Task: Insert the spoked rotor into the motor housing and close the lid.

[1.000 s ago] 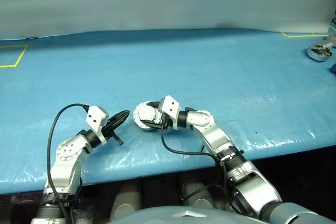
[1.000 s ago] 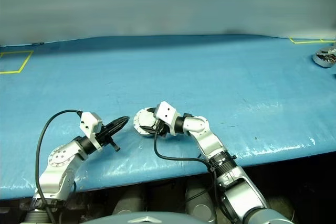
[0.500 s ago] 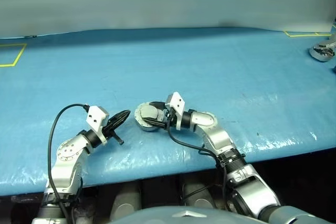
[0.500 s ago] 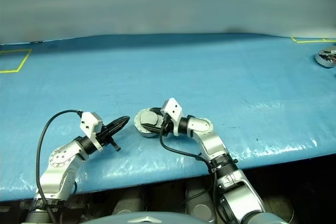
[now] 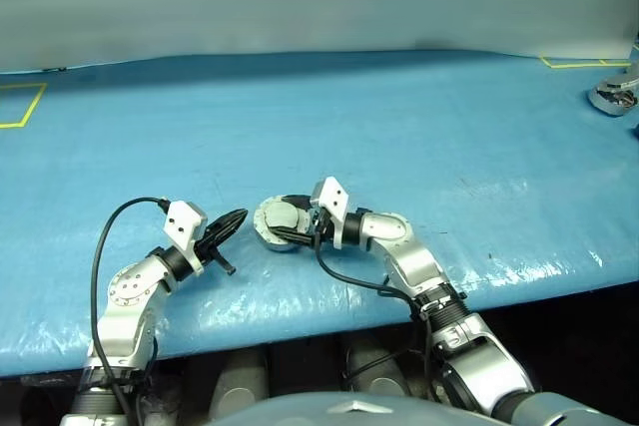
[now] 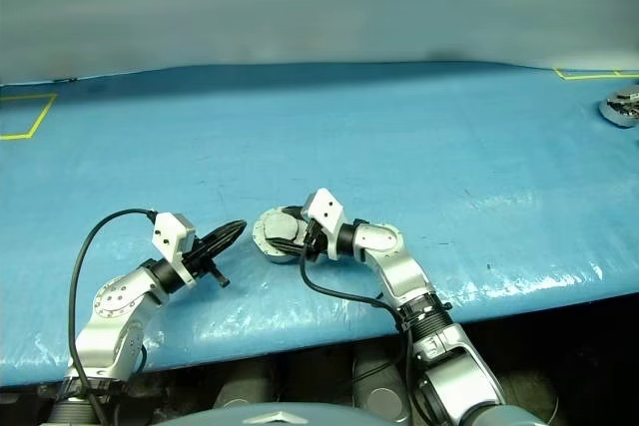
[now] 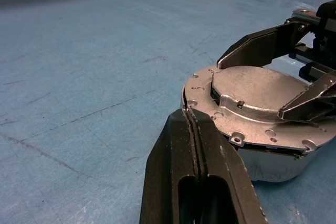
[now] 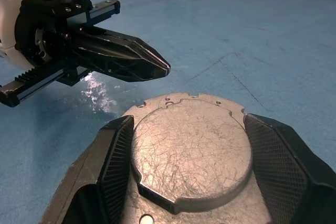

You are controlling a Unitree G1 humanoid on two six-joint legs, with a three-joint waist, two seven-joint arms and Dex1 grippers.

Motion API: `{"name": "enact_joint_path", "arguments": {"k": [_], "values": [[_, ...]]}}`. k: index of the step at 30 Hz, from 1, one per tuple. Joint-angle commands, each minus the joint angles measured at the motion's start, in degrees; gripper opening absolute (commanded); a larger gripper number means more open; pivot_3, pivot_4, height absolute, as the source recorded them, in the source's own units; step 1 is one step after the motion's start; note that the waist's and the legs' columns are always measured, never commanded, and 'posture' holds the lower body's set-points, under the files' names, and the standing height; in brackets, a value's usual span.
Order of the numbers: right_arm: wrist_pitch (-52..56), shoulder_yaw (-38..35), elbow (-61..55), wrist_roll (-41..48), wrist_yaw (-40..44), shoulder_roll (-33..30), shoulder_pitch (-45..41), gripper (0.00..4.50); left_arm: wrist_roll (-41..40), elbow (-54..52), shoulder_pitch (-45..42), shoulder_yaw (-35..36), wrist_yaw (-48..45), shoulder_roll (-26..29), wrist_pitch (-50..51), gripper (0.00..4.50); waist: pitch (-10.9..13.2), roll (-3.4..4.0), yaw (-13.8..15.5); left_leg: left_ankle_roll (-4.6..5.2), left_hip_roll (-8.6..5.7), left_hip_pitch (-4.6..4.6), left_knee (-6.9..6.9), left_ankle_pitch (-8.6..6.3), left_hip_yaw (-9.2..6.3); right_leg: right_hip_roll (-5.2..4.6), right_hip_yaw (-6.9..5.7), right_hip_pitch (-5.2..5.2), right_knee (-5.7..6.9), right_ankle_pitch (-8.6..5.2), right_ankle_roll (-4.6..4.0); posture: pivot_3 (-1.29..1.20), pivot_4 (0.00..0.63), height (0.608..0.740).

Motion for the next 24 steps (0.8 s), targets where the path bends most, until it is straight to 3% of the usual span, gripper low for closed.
{"name": "enact_joint_path", "arguments": {"k": [1,24], "values": [[0.57,0.28,0.76,-0.70,-0.14,-0.12,0.20,2.98,0.15,-1.04,-0.33,0.12,0.10,0.28,-0.92,0.00,0.00,0.00,0.01,0.00,0.00,0.00,0.00,0.00,0.00,0.00,0.00,0.00,0.00,0.00,0.00,0.00,0.150,0.740],[2.36,2.87,2.85,-5.23,-3.44,-0.82,0.79,2.98,0.17,-0.89,-0.01,0.48,0.67,0.19,-1.20,0.00,-0.02,-0.01,-0.06,0.00,0.00,0.20,0.00,0.01,0.00,0.00,0.01,0.16,0.04,-0.02,-0.03,0.00,0.150,0.740]]}}
